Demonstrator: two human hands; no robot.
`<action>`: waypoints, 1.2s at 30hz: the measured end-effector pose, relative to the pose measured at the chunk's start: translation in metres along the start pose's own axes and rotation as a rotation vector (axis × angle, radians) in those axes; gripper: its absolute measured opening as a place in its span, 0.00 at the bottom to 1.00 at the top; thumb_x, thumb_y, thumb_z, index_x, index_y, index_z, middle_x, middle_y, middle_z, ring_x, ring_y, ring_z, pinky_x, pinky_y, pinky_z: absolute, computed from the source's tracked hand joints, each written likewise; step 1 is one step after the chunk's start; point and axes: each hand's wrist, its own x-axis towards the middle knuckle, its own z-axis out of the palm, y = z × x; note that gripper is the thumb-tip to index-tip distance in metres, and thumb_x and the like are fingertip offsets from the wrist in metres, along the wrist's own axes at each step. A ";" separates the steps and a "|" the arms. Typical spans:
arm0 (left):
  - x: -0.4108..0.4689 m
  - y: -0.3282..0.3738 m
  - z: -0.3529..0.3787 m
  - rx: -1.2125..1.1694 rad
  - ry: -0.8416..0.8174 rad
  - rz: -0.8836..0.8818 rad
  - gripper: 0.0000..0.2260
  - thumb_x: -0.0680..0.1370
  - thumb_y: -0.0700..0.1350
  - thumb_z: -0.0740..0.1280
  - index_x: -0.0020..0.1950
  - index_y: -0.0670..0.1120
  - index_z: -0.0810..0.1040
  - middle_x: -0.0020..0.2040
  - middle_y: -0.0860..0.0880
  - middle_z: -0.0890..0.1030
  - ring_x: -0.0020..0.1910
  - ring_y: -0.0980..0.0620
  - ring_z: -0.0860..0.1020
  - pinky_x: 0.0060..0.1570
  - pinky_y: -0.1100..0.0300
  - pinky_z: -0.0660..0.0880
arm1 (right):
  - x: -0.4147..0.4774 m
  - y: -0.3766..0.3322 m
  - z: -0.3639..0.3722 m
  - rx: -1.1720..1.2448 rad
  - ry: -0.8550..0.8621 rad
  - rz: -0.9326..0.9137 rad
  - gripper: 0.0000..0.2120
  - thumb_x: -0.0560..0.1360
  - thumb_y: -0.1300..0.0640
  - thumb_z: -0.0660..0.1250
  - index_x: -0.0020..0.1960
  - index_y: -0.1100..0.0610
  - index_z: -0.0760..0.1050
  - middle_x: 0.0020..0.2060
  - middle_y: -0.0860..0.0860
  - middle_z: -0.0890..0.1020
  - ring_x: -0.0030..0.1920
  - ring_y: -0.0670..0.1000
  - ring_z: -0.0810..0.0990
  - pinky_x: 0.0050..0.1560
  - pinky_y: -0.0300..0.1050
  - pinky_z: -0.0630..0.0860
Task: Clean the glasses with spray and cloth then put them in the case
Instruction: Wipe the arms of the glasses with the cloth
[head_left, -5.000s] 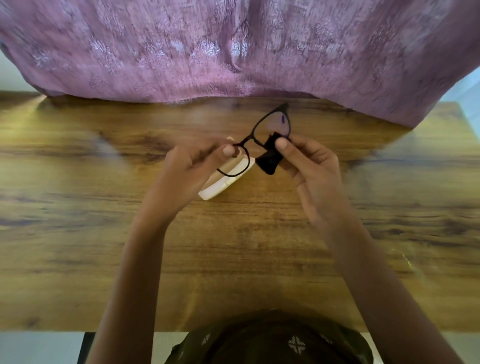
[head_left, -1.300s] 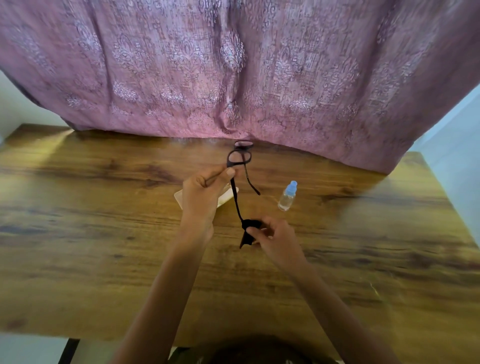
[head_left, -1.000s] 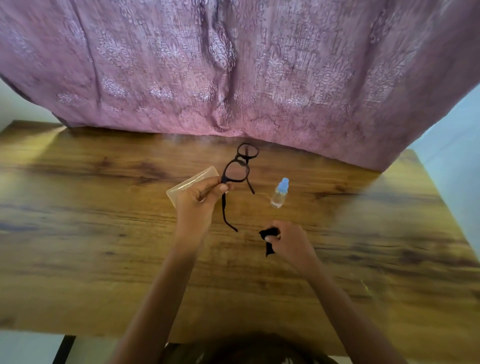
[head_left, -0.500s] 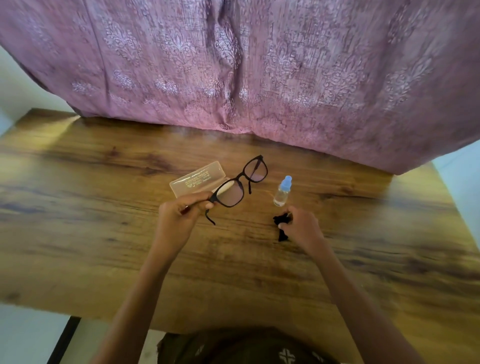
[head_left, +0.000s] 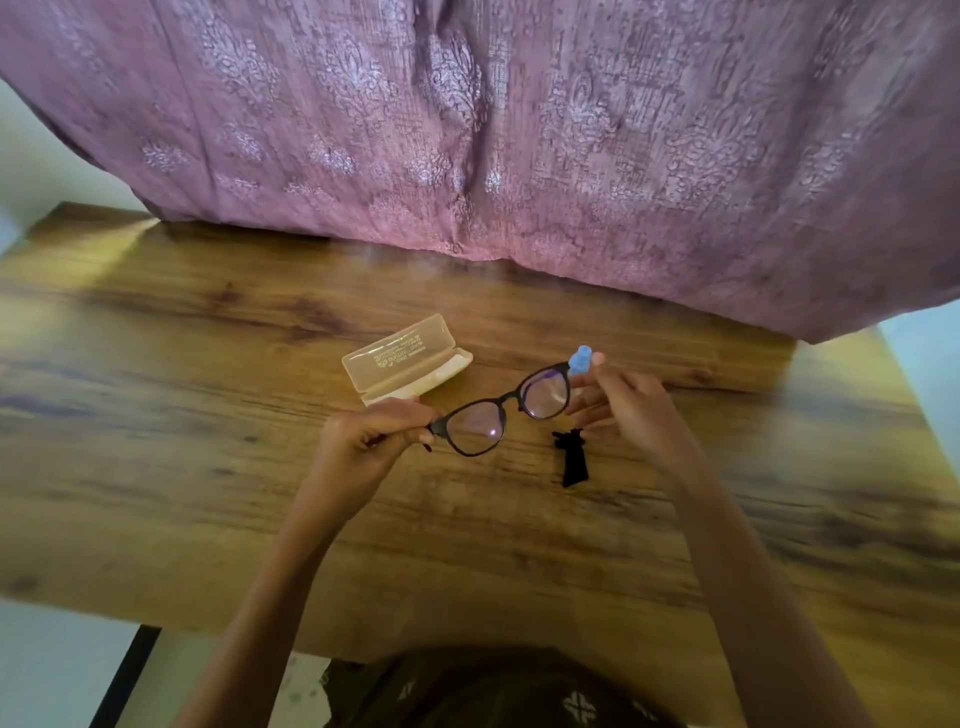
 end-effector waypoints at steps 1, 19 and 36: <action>0.000 -0.001 -0.002 0.017 -0.016 0.021 0.13 0.78 0.57 0.65 0.52 0.49 0.81 0.52 0.63 0.83 0.54 0.58 0.82 0.61 0.63 0.74 | 0.000 -0.001 0.001 0.037 -0.003 0.012 0.21 0.82 0.42 0.57 0.52 0.57 0.81 0.39 0.54 0.86 0.36 0.48 0.84 0.38 0.41 0.80; 0.004 0.001 -0.009 0.418 -0.056 0.212 0.09 0.76 0.40 0.67 0.54 0.47 0.84 0.56 0.54 0.82 0.55 0.56 0.78 0.57 0.62 0.75 | -0.004 0.004 0.003 0.350 -0.067 0.022 0.12 0.73 0.61 0.74 0.57 0.58 0.81 0.50 0.58 0.86 0.49 0.52 0.85 0.40 0.37 0.79; 0.010 0.015 0.013 -0.306 0.322 -0.709 0.14 0.76 0.41 0.70 0.62 0.46 0.81 0.39 0.49 0.84 0.36 0.55 0.81 0.42 0.65 0.80 | -0.003 0.014 0.021 0.219 -0.053 -0.041 0.09 0.73 0.65 0.73 0.52 0.59 0.85 0.45 0.52 0.87 0.47 0.48 0.85 0.44 0.34 0.79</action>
